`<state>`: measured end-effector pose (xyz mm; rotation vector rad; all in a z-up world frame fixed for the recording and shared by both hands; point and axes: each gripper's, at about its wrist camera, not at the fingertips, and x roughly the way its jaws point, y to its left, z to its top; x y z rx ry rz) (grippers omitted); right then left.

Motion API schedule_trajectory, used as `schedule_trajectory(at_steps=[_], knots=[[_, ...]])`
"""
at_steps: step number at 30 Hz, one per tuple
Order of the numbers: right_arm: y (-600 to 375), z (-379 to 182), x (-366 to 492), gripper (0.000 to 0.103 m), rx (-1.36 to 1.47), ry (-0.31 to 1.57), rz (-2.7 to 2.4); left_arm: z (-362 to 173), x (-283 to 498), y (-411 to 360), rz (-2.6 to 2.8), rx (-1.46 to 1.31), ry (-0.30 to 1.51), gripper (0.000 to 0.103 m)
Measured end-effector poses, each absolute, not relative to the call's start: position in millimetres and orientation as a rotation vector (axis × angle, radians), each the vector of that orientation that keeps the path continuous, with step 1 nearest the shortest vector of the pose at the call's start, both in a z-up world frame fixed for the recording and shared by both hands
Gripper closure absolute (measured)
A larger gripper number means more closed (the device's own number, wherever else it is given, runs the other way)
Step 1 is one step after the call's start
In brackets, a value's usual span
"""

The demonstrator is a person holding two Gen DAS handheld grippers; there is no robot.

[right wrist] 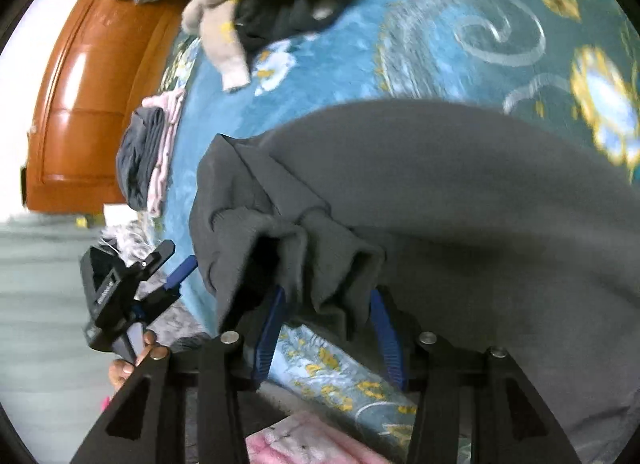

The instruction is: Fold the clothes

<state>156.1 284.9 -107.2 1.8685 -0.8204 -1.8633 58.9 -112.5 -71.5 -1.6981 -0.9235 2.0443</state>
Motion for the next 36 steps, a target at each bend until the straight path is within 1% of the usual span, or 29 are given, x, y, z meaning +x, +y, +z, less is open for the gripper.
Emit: schedule_trajectory(at_steps=[5, 10, 13, 14, 15, 16, 17, 23, 25, 27, 31, 34, 36], knots=[[278, -112, 156, 0.054, 1.817, -0.909, -1.805, -71, 59, -112, 2.048, -1.706, -0.917, 0.04], [270, -119, 147, 0.054, 1.808, -0.945, -1.794, -72, 60, -112, 2.054, -1.713, -0.91, 0.04], [268, -135, 151, 0.06, 1.837, -1.022, -1.761, -71, 60, -111, 2.057, -1.714, -0.899, 0.04], [268, -136, 151, 0.07, 1.83, -1.046, -1.76, -71, 60, -111, 2.055, -1.715, -0.899, 0.04], [269, -137, 151, 0.086, 1.823, -1.069, -1.758, -71, 60, -111, 2.054, -1.715, -0.899, 0.04], [269, -138, 152, 0.093, 1.816, -1.093, -1.757, -72, 60, -110, 2.052, -1.716, -0.898, 0.04], [269, -136, 151, 0.097, 1.801, -1.105, -1.761, -71, 60, -109, 2.05, -1.712, -0.894, 0.04], [278, -61, 136, 0.097, 1.531, -0.998, -1.877, -66, 60, -100, 2.032, -1.68, -0.844, 0.04], [285, -50, 136, 0.097, 1.508, -0.935, -1.922, -69, 58, -96, 2.016, -1.699, -0.819, 0.04], [292, -62, 137, 0.097, 1.569, -0.92, -1.941, -74, 56, -91, 1.996, -1.738, -0.794, 0.04], [301, -126, 145, 0.097, 1.794, -0.979, -1.914, -82, 57, -87, 1.976, -1.809, -0.762, 0.04], [303, -130, 147, 0.097, 1.781, -1.012, -1.903, -82, 58, -92, 1.987, -1.804, -0.786, 0.04], [301, -123, 143, 0.097, 1.762, -0.994, -1.906, -77, 59, -94, 2.011, -1.774, -0.801, 0.04]])
